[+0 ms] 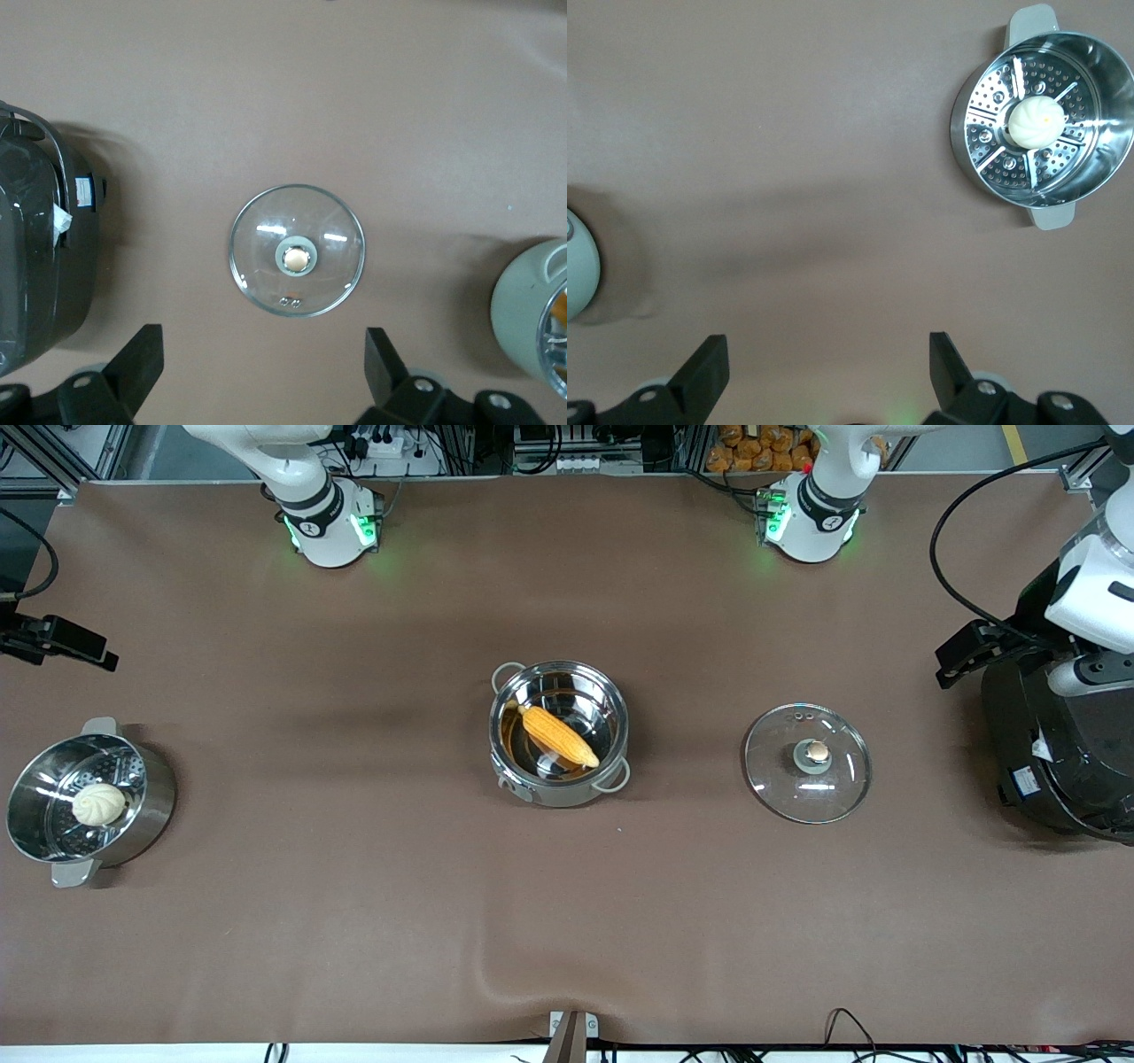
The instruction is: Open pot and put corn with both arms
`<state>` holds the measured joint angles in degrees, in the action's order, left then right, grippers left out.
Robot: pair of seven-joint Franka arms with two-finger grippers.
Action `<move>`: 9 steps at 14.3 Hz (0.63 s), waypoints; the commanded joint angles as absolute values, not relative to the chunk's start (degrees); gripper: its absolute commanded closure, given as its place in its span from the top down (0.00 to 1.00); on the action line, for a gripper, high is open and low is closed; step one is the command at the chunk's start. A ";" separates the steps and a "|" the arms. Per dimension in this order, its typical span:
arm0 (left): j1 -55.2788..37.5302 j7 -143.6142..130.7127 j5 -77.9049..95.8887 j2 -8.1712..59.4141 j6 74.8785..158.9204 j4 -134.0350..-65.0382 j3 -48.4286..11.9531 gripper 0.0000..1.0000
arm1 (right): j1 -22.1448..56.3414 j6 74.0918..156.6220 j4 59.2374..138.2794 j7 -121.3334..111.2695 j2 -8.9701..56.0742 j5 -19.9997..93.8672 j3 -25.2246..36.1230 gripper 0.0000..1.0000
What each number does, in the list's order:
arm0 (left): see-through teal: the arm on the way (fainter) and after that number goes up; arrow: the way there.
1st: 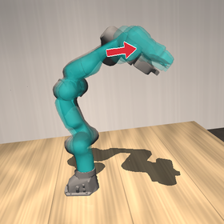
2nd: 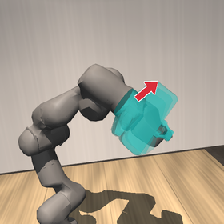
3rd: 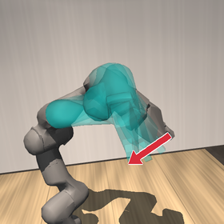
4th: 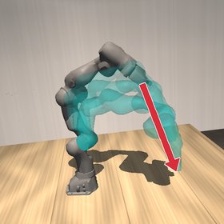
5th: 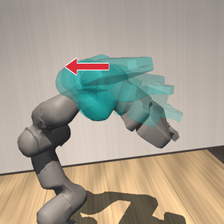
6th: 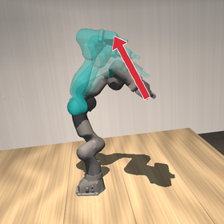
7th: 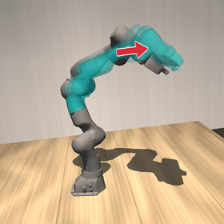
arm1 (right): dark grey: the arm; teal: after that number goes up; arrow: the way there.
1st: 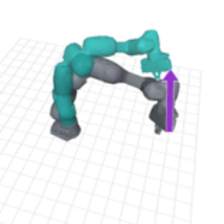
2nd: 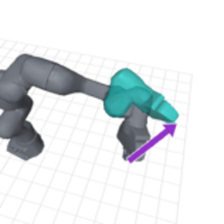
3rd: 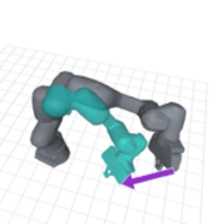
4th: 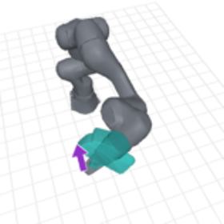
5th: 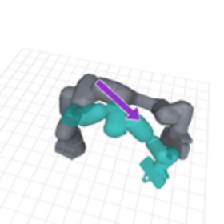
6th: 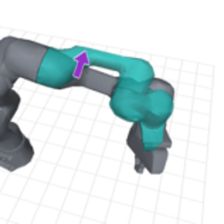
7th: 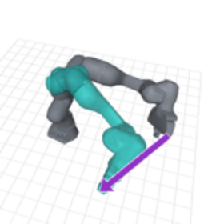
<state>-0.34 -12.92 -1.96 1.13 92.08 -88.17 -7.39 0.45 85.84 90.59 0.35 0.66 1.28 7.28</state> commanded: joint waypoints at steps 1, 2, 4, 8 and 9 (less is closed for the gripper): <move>-0.09 -7.93 -1.32 1.76 87.99 -86.48 -7.56 1.00 | 2.20 85.96 91.76 2.37 -0.97 2.37 8.00 1.00; 0.00 -6.61 -1.41 1.76 87.80 -86.48 -7.47 1.00 | 2.20 85.78 91.06 2.55 -0.88 2.37 7.48 1.00; -0.09 -6.50 -1.14 1.93 87.10 -86.31 -7.56 1.00 | 3.77 84.73 89.65 3.60 -0.62 2.37 8.61 1.00; 0.00 -6.50 -1.23 1.93 86.40 -86.13 -7.56 1.00 | 3.52 84.55 89.56 4.13 -0.88 2.37 9.05 1.00; -0.09 -6.59 -1.14 2.02 85.87 -86.13 -7.56 1.00 | 3.52 84.55 89.56 4.22 -0.88 2.37 9.05 1.00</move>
